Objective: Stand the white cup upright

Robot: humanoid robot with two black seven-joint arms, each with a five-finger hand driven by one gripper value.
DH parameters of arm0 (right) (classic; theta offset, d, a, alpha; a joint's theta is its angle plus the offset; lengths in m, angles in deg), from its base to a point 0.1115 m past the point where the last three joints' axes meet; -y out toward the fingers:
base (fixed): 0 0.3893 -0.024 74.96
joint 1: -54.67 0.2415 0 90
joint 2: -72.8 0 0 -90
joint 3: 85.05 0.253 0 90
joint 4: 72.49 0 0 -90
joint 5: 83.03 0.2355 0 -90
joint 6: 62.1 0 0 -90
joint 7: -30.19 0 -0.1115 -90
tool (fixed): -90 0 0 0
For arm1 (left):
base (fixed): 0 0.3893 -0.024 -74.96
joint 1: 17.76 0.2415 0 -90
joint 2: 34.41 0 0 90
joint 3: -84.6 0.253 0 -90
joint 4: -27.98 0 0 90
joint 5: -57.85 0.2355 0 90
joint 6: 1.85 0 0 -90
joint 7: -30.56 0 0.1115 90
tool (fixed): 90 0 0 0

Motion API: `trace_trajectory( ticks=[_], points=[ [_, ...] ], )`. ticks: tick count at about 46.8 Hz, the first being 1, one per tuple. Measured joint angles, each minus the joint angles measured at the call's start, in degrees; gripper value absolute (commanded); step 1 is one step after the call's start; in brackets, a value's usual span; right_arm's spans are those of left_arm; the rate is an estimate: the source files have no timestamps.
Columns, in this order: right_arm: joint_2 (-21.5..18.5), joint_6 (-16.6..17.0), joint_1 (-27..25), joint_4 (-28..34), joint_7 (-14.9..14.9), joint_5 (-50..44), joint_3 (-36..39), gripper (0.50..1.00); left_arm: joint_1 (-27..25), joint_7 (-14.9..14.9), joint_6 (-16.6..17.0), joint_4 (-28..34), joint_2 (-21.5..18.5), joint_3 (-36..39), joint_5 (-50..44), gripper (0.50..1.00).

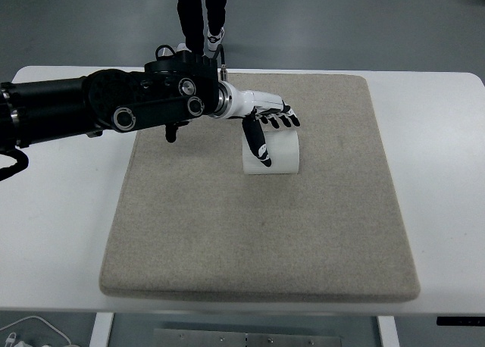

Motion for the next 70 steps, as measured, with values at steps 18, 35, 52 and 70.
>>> trace_trajectory(
  ticks=[18, 35, 52, 70],
  points=[
    [0.00, 0.00, 0.00, 0.00, 0.00, 0.00, 0.00, 0.930, 0.77, -0.02, -0.09, -0.78, 0.93, 0.00, 0.59, 0.943],
    [0.00, 0.00, 0.00, 0.00, 0.00, 0.00, 0.00, 0.930, 1.26, -0.09, -0.09, -0.98, 1.02, 0.00, 1.18, 0.859],
    [0.00, 0.00, 0.00, -0.01, 0.00, 0.00, 0.00, 0.930, 1.79, -0.12, -0.08, -1.44, 1.04, -0.04, 1.99, 0.741],
    [0.00, 0.00, 0.00, 0.00, 0.00, 0.00, 0.00, 0.930, 1.80, -0.18, -2.67, -3.49, 0.30, -4.63, 0.91, 0.638]
  ],
)
